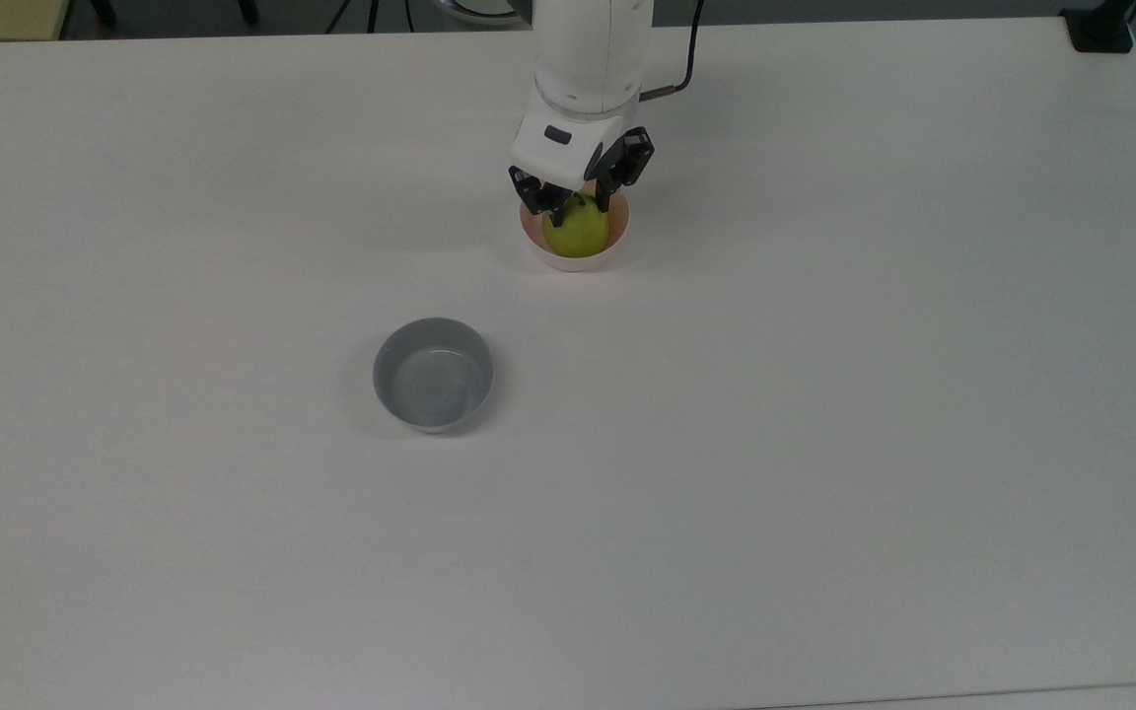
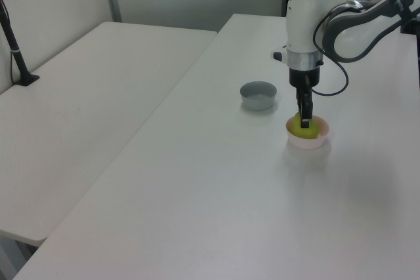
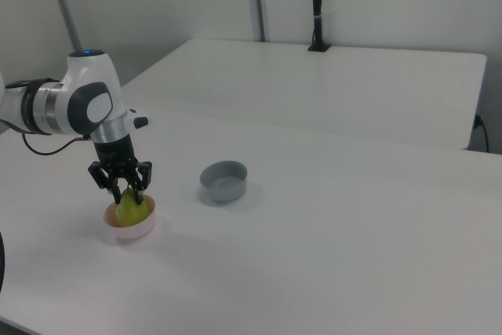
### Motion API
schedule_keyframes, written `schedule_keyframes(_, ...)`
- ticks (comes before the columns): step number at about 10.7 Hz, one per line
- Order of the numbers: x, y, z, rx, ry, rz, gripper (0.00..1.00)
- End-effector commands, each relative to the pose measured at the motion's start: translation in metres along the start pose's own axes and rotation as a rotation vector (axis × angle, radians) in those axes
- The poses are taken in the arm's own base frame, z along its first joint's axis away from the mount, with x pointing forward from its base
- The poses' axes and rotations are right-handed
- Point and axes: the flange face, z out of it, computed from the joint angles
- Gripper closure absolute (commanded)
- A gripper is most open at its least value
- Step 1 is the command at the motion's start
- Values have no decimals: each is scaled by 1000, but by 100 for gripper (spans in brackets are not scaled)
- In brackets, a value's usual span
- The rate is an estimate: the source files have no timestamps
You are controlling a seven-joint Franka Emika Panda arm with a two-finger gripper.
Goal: Pick up a pear from the bowl
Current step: 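Lift the pear out of the pink bowl and carry it away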
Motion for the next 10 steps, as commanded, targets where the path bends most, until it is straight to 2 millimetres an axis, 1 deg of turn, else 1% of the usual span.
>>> schedule_keyframes(1,-10,1,-16,0,-10,21,100)
schedule_keyframes(4,-13,2,-40,-7,-4,26,100)
schedule_keyframes(6,-14,8,-52,-11,15,38,100)
schedule_keyframes(8,-13,17,-78,1,32,58,100)
schedule_keyframes(10,-15,33,-103,5,48,77,100)
